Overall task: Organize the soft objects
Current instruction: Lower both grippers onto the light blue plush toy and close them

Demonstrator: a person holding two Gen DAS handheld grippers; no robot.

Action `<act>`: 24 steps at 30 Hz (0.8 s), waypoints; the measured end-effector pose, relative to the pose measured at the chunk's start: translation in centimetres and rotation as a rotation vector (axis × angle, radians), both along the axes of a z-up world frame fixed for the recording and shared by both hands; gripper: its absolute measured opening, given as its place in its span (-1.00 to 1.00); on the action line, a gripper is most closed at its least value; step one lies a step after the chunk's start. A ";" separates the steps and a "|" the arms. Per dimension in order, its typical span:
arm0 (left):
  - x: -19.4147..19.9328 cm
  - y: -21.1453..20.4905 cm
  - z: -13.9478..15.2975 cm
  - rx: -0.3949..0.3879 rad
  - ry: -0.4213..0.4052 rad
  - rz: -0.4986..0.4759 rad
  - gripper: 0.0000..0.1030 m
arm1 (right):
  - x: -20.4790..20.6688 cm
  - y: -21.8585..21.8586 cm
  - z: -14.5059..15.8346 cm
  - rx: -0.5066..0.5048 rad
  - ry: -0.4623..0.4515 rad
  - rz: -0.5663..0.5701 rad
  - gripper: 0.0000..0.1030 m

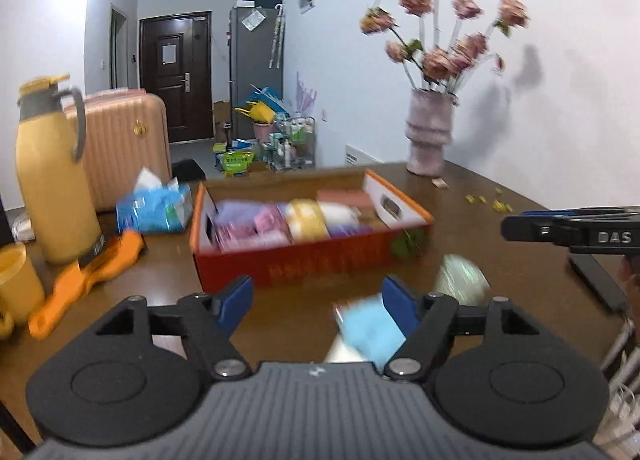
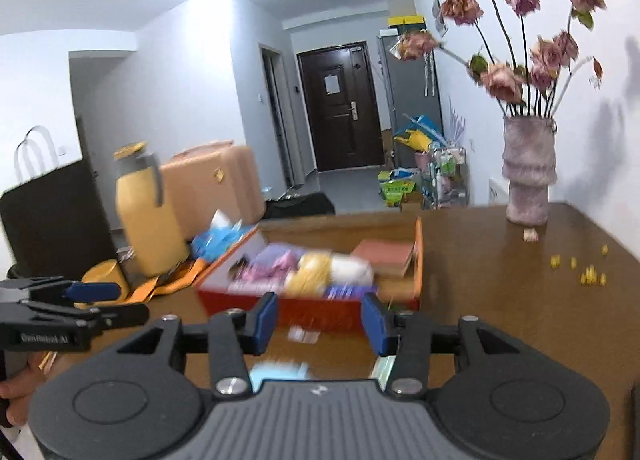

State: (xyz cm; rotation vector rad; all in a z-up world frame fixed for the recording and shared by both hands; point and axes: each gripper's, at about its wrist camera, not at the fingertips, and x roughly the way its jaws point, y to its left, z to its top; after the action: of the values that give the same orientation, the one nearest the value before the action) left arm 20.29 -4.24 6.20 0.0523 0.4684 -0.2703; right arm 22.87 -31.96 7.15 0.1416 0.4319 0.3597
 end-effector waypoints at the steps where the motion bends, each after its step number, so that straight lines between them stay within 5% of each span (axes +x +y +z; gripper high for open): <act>1: -1.2 -0.1 -0.8 -0.005 0.007 -0.001 0.44 | -1.3 0.2 -0.9 0.003 0.007 0.002 -0.12; 6: -5.6 1.1 -3.5 -0.119 0.071 -0.005 0.44 | -6.8 0.6 -4.5 0.057 0.051 0.010 -0.03; 12: -4.9 1.7 -4.0 -0.156 0.088 0.018 0.41 | -8.8 0.9 -6.5 0.095 0.077 0.011 -0.01; 20: 3.6 1.1 -4.9 -0.268 0.190 -0.017 0.01 | -4.3 1.4 -9.2 0.197 0.162 -0.041 -0.01; 24: 8.6 0.4 -6.0 -0.293 0.251 -0.063 -0.02 | -1.2 1.5 -10.5 0.270 0.207 -0.071 -0.01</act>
State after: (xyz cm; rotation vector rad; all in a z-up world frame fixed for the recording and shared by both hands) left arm 28.89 -3.83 0.24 -0.2560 0.6728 -0.4077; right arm 21.62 -30.45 -3.33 0.4595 0.5801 0.3336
